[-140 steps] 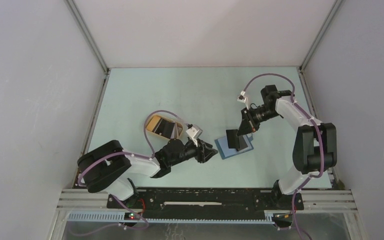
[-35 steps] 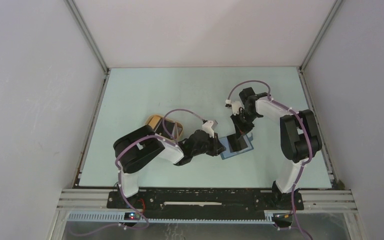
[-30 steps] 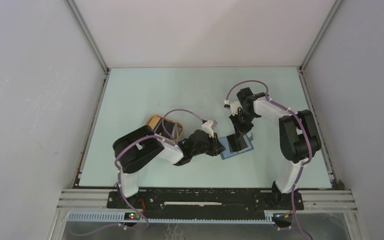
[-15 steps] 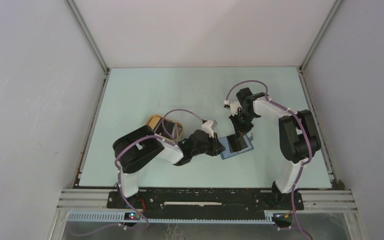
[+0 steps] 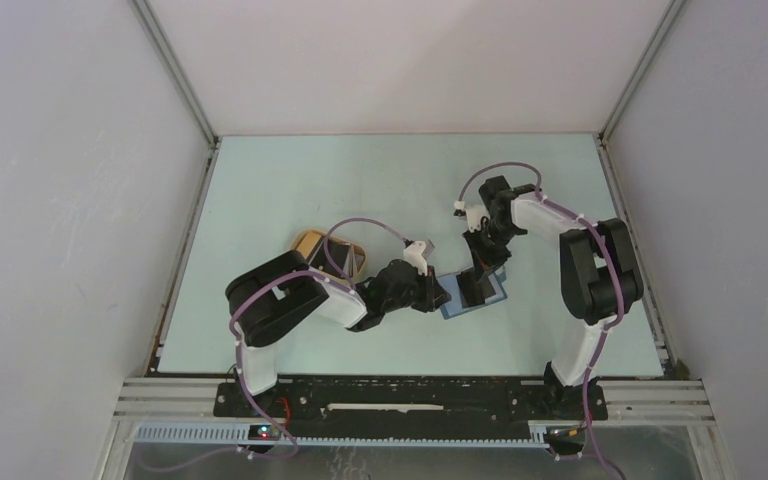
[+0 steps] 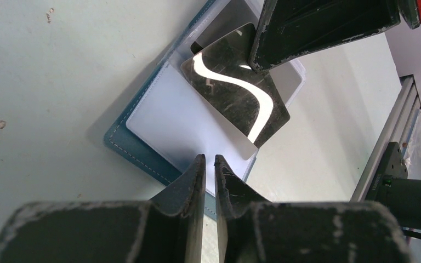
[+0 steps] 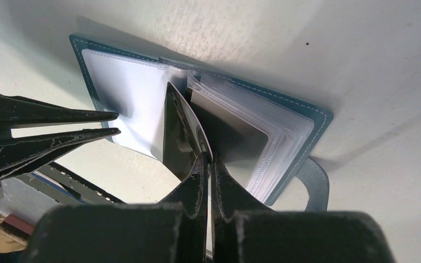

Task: Put the credit cards into the card holder
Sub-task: Insert the credit card into the card holder.

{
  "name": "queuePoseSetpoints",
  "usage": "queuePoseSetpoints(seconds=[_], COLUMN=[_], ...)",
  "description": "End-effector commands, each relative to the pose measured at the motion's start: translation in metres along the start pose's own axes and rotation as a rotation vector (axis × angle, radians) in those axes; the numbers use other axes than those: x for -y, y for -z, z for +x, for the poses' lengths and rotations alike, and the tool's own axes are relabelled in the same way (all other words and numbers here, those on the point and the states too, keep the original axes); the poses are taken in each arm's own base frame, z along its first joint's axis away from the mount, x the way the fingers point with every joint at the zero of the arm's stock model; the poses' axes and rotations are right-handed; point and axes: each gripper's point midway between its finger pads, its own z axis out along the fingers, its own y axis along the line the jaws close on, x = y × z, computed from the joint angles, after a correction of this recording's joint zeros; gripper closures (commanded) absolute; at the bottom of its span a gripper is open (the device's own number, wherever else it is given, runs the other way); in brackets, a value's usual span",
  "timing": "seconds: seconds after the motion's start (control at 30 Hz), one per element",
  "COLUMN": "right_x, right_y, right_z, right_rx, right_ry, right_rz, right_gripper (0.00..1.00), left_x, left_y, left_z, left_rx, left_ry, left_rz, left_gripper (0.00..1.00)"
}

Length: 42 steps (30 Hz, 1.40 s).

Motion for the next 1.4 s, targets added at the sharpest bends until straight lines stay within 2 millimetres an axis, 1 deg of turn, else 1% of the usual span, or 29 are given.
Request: queuePoseSetpoints(seconds=[0.0, 0.13, 0.6, 0.9, 1.13, 1.37], right_x=[0.011, 0.012, 0.012, 0.012, 0.012, 0.007], right_y=[-0.013, -0.018, -0.028, -0.029, -0.03, -0.03], right_z=[0.015, 0.016, 0.012, 0.009, 0.006, -0.003], right_rx=[-0.076, -0.088, -0.102, -0.097, -0.095, -0.069], right_ry=[-0.017, -0.027, -0.035, -0.036, -0.031, -0.036], right_rz=[0.054, 0.06, 0.068, 0.07, 0.076, 0.057], right_gripper=[1.0, 1.0, 1.0, 1.0, 1.0, 1.0], left_x=[-0.019, -0.019, -0.016, -0.014, -0.015, -0.016], left_y=[0.007, 0.007, 0.009, 0.012, 0.012, 0.012], left_z=[0.0, 0.0, -0.002, -0.006, -0.005, -0.005], left_rx=[0.006, 0.006, 0.018, 0.042, 0.043, 0.042], left_ry=[-0.005, -0.007, -0.01, -0.008, -0.004, -0.004], left_rz=[-0.072, -0.072, -0.056, -0.043, -0.044, -0.046], left_gripper=[0.84, 0.84, 0.84, 0.84, 0.84, 0.84])
